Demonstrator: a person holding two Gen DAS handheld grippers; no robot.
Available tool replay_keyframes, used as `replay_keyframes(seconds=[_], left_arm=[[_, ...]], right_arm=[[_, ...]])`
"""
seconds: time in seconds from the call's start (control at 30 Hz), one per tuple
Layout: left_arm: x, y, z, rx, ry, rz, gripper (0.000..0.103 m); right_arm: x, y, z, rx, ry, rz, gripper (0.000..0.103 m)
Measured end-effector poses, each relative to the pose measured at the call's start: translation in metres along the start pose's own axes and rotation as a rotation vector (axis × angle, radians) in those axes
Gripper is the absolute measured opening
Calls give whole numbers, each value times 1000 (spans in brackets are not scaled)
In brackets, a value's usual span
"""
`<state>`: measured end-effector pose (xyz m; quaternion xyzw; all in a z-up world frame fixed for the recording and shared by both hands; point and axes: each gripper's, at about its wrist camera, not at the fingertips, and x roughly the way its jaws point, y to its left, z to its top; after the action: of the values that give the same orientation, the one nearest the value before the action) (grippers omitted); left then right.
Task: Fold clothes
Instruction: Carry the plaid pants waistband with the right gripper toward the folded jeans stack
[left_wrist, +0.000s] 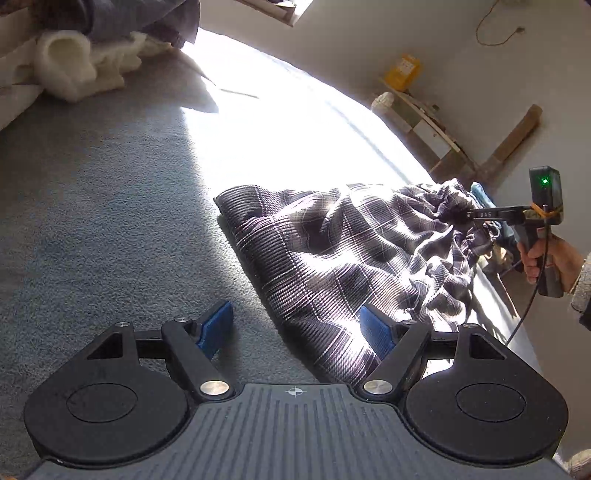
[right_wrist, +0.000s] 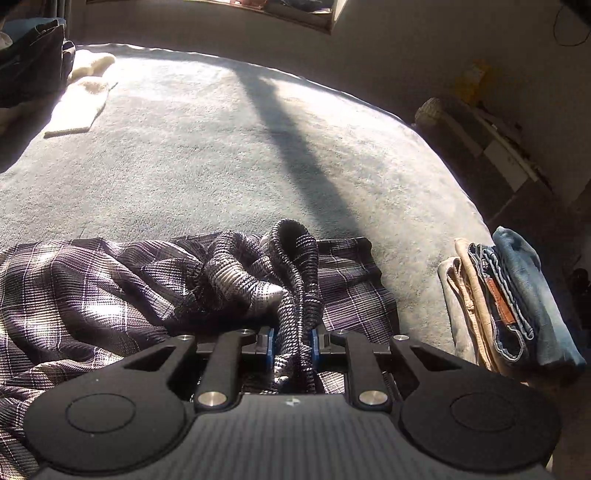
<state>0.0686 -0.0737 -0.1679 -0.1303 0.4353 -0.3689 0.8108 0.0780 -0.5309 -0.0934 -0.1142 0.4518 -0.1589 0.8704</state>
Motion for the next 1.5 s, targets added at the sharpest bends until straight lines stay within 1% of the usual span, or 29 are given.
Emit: replay_keyframes(seconds=[0.2,0.27,0.4,0.63,0.7,0.73,0.77,0.8,0.83,0.87,0.93,1.0,1.03,1.07,1.1,1.13,1.17,1.2,1.27,1.3,1.33,1.37,1.43,1.47,1.5], left_arm=[[-6,6,-2,-11,18,-8,76],[-7,9,-2,-15,23,-11,76],[-5,8,0,-21,27,-10,76],[-6,3,4,-3,49,-2,76],[-7,2,4,-1,53,1,76],[-8,2,4,-1,55,4,76],[-8,2,4,0,57,5,76],[-9,1,4,0,61,7,76],[-9,1,5,1,64,8,76],[-10,1,5,1,67,10,76],[-13,1,6,1,67,16,76],[-16,2,6,0,65,23,76],[-17,3,7,-4,63,28,76],[-17,3,7,-5,61,31,76],[-18,3,7,-5,59,34,76],[-18,3,7,-4,57,36,76],[-18,3,8,-4,55,39,76],[-18,3,8,-4,54,40,76],[-17,2,8,-6,55,40,76],[-16,2,9,-7,56,40,76],[-16,1,8,-7,59,39,76],[-15,1,8,-7,61,39,76],[-16,1,7,-4,66,40,76],[-17,1,8,-3,68,41,76],[-17,2,8,-2,69,42,76]], right_arm=[[28,-36,1,11,20,-45,19],[35,-43,1,14,27,-44,19],[53,-52,0,7,36,-36,19],[78,-62,-7,14,46,-37,20],[83,-67,-8,35,53,-37,21],[86,-70,-8,57,55,-36,24],[87,-77,-8,104,53,-33,30],[86,-86,-7,164,49,-29,41],[85,-98,-7,243,46,-9,49],[84,-113,-10,341,44,19,52],[80,-142,-19,533,42,78,63],[70,-156,-26,607,19,79,63],[62,-157,-28,615,-12,60,63],[52,-157,-28,609,-53,33,60],[41,-154,-28,589,-99,32,59],[31,-150,-26,559,-149,50,55],[24,-144,-23,525,-179,80,50],[19,-136,-20,487,-196,117,48],[22,-120,-13,414,-168,189,34],[30,-110,-8,382,-135,227,33],[41,-102,-4,361,-102,244,28],[53,-97,-1,369,-71,244,28],[79,-95,3,424,-22,234,28],[88,-99,1,483,-14,214,28],[95,-107,-3,579,-13,212,28]])
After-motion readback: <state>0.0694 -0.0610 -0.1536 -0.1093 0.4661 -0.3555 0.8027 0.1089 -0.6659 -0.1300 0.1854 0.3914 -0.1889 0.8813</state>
